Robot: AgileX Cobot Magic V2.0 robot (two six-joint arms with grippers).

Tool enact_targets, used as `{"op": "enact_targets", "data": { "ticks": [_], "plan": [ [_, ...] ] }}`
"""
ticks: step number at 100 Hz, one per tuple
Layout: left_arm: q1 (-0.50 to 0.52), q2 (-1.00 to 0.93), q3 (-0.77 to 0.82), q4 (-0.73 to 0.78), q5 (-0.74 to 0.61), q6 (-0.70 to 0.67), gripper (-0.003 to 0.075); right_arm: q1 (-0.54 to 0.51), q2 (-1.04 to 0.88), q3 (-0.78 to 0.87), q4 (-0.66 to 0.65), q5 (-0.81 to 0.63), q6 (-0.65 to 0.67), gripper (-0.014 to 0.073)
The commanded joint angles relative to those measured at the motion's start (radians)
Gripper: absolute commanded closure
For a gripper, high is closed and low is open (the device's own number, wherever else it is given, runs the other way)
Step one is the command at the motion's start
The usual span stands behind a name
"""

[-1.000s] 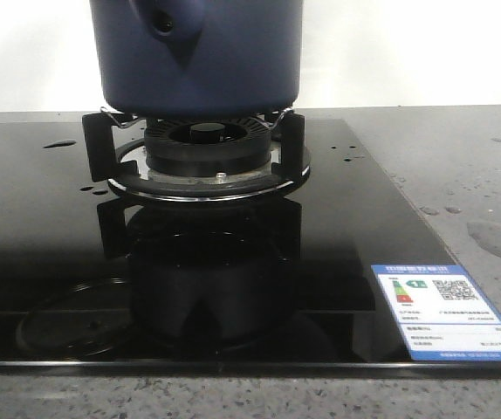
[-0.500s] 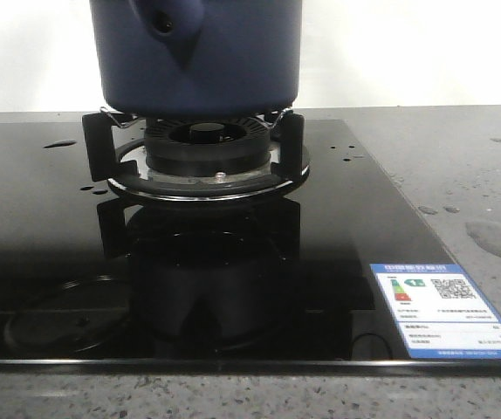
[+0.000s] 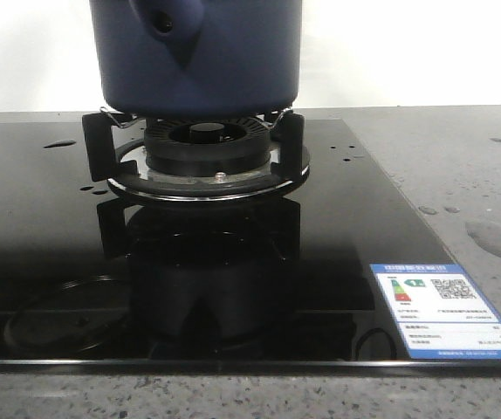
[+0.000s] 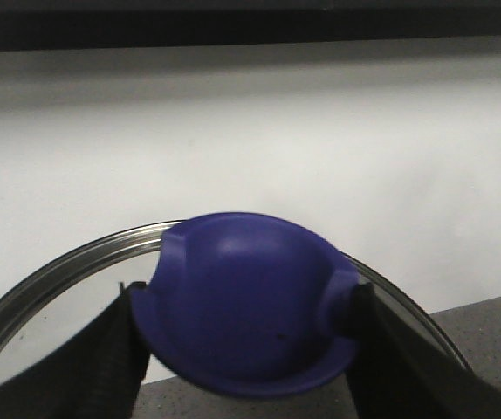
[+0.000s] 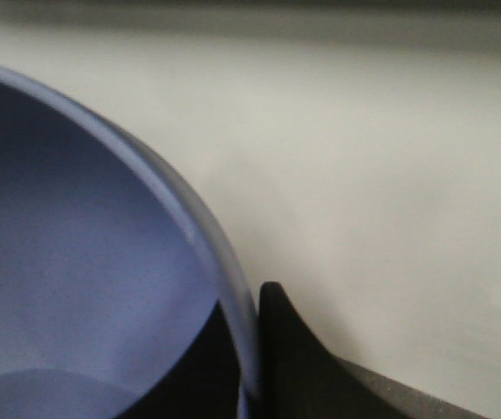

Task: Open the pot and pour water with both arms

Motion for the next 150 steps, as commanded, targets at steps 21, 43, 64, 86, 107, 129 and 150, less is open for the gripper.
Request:
{"op": "enact_targets", "data": {
  "ticks": [21,43,64,86,107,129,150],
  "plan": [
    [0.004,-0.045,-0.039,-0.041,0.009,-0.002,0.0393,0.034,-0.059,0.058,-0.093,-0.415,-0.003,0.0651],
    [0.004,-0.045,-0.039,-0.041,0.013,-0.002,0.0393,0.036,-0.051,0.058,-0.211,-0.512,-0.003,0.0651],
    [0.004,-0.045,-0.039,-0.041,0.015,-0.002,0.0393,0.036,-0.051,0.058,-0.238,-0.603,-0.003,0.0651],
    [0.004,-0.045,-0.039,-0.041,0.015,-0.002,0.0393,0.036,-0.051,0.058,-0.257,-0.7,-0.003,0.0651],
    [0.004,-0.045,-0.039,-0.041,0.015,-0.002,0.0393,0.036,-0.051,0.058,-0.261,-0.746,-0.003,0.0651],
    [0.004,-0.045,-0.039,-0.041,0.017,-0.002,0.0393,0.036,-0.051,0.058,-0.261,-0.734,-0.003,0.065],
    [0.004,-0.045,-0.039,-0.041,0.053,-0.002,0.0393,0.036,-0.062,0.054,-0.21,-0.635,-0.003,0.065]
  ]
}}
